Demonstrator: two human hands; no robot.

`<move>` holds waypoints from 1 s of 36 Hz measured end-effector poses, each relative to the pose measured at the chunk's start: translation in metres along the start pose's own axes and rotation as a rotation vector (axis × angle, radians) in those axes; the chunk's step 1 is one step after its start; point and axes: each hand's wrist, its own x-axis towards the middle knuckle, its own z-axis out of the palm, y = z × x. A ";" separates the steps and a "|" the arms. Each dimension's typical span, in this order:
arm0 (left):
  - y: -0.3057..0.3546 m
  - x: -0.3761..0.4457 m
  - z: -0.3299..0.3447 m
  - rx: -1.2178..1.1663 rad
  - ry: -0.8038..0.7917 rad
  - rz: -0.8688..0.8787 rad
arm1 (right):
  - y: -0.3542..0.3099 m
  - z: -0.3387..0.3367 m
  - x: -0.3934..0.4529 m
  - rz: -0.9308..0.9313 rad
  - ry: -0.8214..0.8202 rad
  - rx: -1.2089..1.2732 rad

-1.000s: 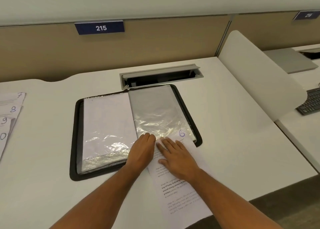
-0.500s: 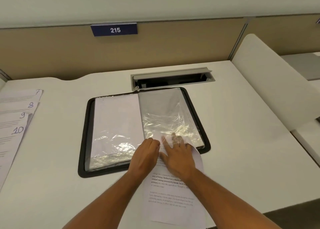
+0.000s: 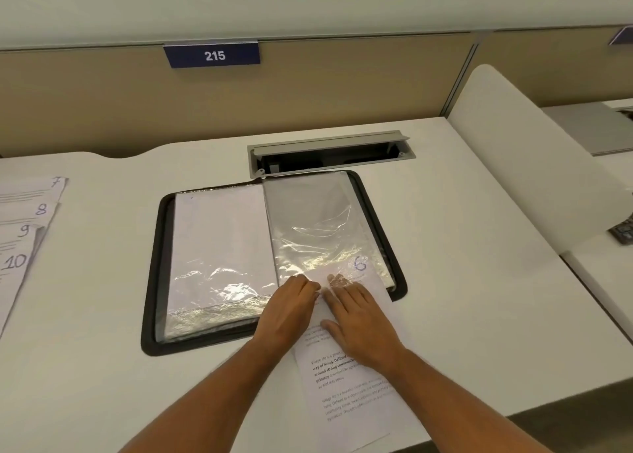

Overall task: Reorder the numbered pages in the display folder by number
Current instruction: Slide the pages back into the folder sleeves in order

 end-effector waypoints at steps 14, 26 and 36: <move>-0.006 -0.003 0.008 0.032 -0.075 0.027 | 0.006 0.003 0.012 0.074 -0.143 -0.019; -0.006 -0.005 0.008 0.031 -0.099 0.016 | 0.010 -0.004 0.027 0.065 -0.154 0.033; 0.001 -0.007 0.007 0.037 -0.071 -0.011 | 0.007 0.015 -0.024 -0.068 0.014 -0.019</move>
